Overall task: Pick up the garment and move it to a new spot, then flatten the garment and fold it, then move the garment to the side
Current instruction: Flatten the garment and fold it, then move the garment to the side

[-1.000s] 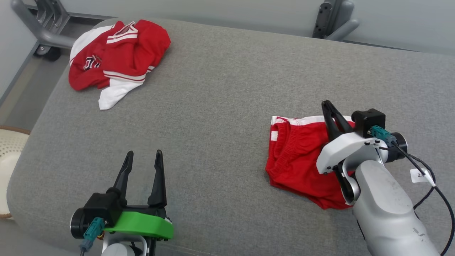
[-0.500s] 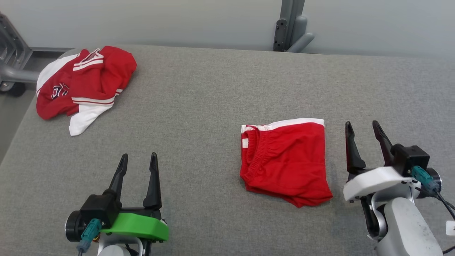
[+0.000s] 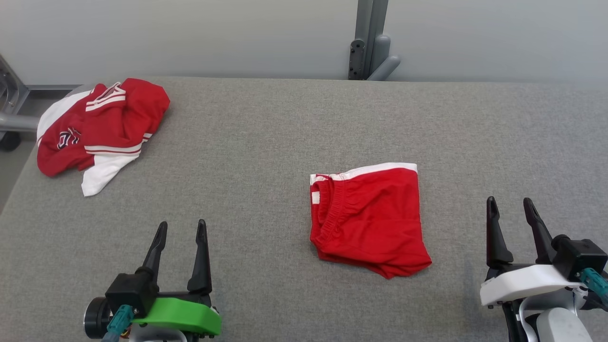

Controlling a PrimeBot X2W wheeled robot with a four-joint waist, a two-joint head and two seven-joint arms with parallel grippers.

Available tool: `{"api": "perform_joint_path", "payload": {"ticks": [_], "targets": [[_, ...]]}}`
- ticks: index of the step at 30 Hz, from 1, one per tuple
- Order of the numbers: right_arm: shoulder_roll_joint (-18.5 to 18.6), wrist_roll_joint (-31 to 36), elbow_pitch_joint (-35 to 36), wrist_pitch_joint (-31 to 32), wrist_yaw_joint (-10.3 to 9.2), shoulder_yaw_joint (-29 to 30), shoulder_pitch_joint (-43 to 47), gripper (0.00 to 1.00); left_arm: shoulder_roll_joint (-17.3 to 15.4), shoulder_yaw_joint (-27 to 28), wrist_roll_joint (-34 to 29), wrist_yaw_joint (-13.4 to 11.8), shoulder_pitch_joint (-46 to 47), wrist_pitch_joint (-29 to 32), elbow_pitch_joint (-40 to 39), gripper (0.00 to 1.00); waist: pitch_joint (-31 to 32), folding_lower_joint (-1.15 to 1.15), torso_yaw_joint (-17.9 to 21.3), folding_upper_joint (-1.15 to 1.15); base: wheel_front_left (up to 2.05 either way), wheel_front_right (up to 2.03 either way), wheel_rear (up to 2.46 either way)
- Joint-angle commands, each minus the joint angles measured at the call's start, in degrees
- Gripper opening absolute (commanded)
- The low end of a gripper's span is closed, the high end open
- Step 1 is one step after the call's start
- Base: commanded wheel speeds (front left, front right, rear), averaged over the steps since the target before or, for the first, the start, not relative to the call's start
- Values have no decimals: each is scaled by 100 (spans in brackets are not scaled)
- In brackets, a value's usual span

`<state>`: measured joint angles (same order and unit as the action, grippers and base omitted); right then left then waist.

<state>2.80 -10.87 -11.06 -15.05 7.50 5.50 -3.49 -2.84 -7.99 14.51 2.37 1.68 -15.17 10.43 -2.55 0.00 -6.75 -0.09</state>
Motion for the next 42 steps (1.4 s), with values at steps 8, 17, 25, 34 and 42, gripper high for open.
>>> {"api": "perform_joint_path", "payload": {"ticks": [8, 17, 25, 34, 42], "targets": [[18, -89, 67, -16, -2, -91, 154, 100, -10, 11, -44, 17, -40, 3, -30, 100, 6, 0, 13, 9, 0, 0, 0], [18, -102, 14, -16, -2, -219, 113, 100, -10, -9, -37, -6, -2, 3, -13, 100, 1, 0, -21, 9, 0, 0, 0], [19, 28, -274, 601, -2, -541, -244, 100, -10, -60, 26, -42, 47, 2, -31, 100, -51, 0, -84, 9, 0, 0, 0], [36, 130, -641, 1931, -2, -568, -840, 100, -10, -151, 150, -91, 126, 2, -40, 100, -157, 0, -252, 9, 0, 0, 0], [248, -267, -1370, 2861, -2, -468, -1401, 100, -10, -277, 255, -148, 189, 2, -44, 100, -311, 0, -543, 9, 0, 0, 0]]}}
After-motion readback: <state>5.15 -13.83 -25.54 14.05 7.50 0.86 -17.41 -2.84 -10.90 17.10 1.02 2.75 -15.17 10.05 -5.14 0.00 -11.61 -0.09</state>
